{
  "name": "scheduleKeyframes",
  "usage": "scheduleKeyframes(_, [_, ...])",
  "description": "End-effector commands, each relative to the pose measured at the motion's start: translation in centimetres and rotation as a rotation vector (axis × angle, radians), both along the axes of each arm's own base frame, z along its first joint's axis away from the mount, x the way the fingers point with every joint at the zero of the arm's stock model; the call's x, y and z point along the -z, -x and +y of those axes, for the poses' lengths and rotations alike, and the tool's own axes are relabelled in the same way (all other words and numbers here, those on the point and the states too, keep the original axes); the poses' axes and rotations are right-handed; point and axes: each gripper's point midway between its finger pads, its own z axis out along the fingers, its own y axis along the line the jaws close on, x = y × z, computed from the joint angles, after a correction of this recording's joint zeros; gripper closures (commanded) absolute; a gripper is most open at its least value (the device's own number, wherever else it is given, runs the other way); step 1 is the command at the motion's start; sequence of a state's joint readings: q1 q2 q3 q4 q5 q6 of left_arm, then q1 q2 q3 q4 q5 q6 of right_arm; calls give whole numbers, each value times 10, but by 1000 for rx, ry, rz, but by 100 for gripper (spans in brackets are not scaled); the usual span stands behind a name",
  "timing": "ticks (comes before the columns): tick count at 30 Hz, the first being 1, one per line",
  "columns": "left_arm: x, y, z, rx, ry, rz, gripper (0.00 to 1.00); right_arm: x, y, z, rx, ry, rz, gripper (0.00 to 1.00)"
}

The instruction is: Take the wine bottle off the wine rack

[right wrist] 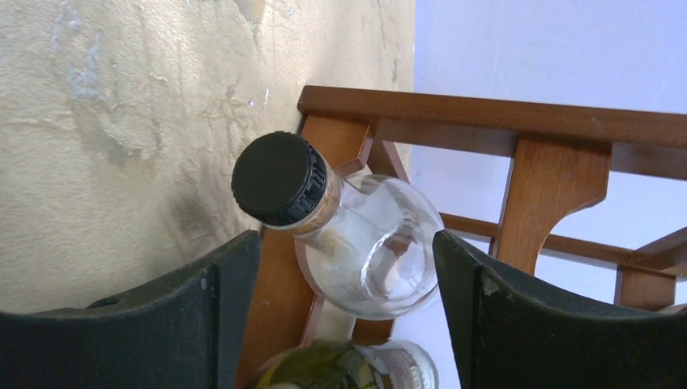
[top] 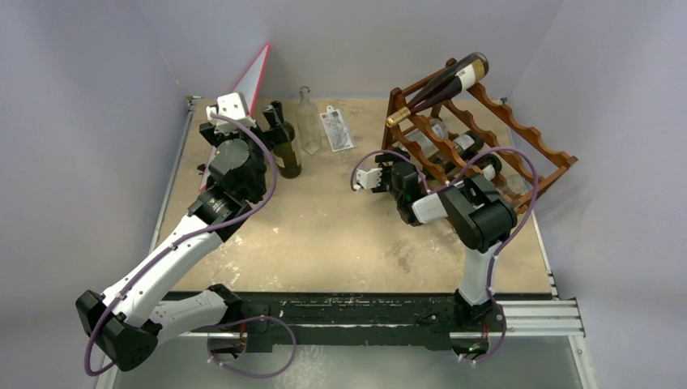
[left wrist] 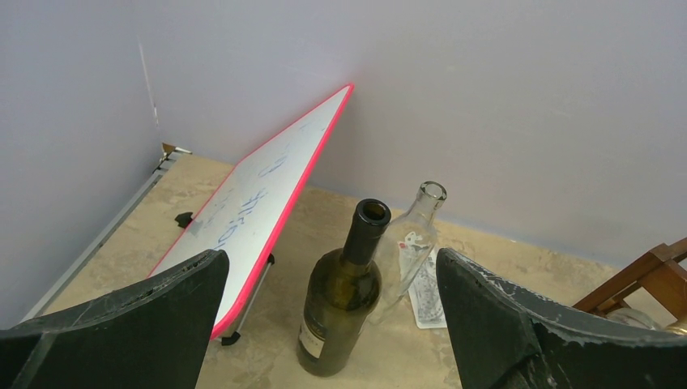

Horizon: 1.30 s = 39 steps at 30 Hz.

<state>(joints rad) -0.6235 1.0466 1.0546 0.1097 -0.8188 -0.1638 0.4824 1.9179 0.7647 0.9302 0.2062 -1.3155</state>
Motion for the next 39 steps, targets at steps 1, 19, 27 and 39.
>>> scheduleKeyframes(1, [-30, 6, 6, -1, 50, -75, 0, -28, -19, 18, -59, 7, -119, 25])
scheduleKeyframes(19, [-26, -6, 13, 3, 95, -72, 0, -35, 5, 38, -60, -47, -173, 80])
scheduleKeyframes(27, [-27, -5, 15, 4, 91, -75, 0, -46, 32, 75, -64, -167, -195, 100])
scheduleKeyframes(39, [-28, -3, 20, -16, 96, -82, 0, -74, 72, 131, -160, -251, -117, 100])
